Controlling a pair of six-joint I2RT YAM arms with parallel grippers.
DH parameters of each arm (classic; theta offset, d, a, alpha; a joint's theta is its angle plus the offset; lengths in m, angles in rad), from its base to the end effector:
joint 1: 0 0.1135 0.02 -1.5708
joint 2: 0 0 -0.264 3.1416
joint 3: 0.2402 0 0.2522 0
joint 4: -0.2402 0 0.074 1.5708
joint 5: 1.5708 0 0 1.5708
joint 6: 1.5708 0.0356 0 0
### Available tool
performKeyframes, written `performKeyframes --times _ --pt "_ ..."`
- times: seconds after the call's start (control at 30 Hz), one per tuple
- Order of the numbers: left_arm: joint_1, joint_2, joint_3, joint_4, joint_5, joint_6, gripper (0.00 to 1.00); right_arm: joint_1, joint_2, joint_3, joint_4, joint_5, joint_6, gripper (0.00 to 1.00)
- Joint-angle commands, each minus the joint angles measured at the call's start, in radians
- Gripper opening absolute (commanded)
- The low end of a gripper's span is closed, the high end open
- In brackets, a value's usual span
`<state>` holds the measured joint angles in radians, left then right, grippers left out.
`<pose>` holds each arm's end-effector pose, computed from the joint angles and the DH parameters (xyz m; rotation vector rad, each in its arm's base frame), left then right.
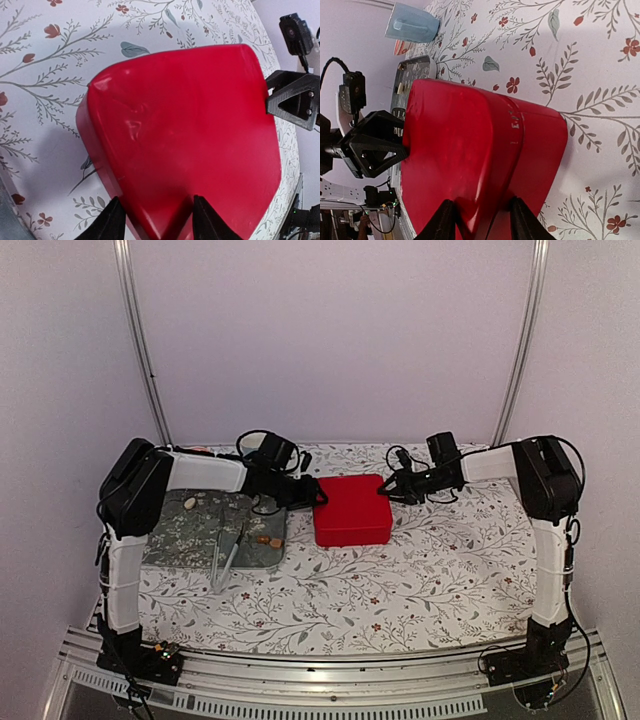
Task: Pack the chocolate
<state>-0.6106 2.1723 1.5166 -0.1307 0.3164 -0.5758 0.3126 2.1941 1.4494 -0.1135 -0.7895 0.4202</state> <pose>0.3839 -0.2822 0.1530 0.2092 2.5052 -0.9118 0.4296 0.1654 0.1310 -0.2482 2.4730 1.2828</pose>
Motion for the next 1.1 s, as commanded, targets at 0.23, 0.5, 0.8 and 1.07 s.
performKeyframes --times 0.23,0.5,0.8,1.07 --pt "-0.008 0.056 0.053 -0.038 -0.003 0.022 0.62 -0.01 0.13 0.006 -0.053 0.064 -0.043 0.24" --pt "-0.009 0.094 0.107 -0.06 0.059 0.114 0.64 0.018 0.035 -0.121 0.027 -0.002 -0.015 0.24" --pt "0.004 0.126 0.193 -0.129 0.172 0.255 0.71 0.086 -0.148 -0.477 0.306 -0.1 0.174 0.28" --pt "0.025 0.118 0.254 -0.194 0.154 0.302 0.77 -0.033 -0.359 -0.64 0.348 -0.066 0.206 0.62"
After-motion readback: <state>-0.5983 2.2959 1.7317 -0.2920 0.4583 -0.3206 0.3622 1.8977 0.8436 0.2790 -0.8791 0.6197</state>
